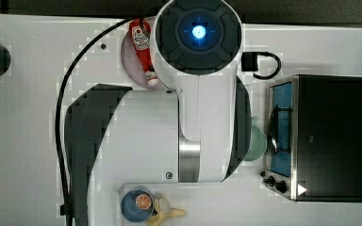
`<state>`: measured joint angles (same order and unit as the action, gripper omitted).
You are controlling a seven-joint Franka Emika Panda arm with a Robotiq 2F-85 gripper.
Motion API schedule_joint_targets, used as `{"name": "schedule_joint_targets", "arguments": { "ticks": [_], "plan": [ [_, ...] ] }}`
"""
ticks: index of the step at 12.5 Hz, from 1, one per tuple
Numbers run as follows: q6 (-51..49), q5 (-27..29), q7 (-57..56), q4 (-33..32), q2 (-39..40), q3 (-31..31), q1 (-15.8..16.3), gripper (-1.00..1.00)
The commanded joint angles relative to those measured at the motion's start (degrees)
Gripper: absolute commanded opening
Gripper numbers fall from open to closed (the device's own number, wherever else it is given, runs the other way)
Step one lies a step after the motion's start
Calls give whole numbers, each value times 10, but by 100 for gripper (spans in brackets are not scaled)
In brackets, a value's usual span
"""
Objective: Drag strainer right to left.
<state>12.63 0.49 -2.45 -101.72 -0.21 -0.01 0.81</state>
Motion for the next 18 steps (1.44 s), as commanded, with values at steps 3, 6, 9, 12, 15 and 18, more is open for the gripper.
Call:
{"name": "schedule_joint_targets", "arguments": {
  "ticks": [3, 6, 9, 12, 15, 18],
  "plan": [
    [-135, -26, 85, -167, -292, -20, -22, 100],
    [-121, -26, 85, -180, -278, -16, -21, 100],
    [-61, -26, 104, -221, -240, -4, -20, 100],
    [17, -26, 201, -271, -177, 4, -20, 100],
    [108, -26, 302, -307, -95, 5, -20, 100],
    [211, -26, 335, -321, -11, 5, -20, 100]
  ]
}}
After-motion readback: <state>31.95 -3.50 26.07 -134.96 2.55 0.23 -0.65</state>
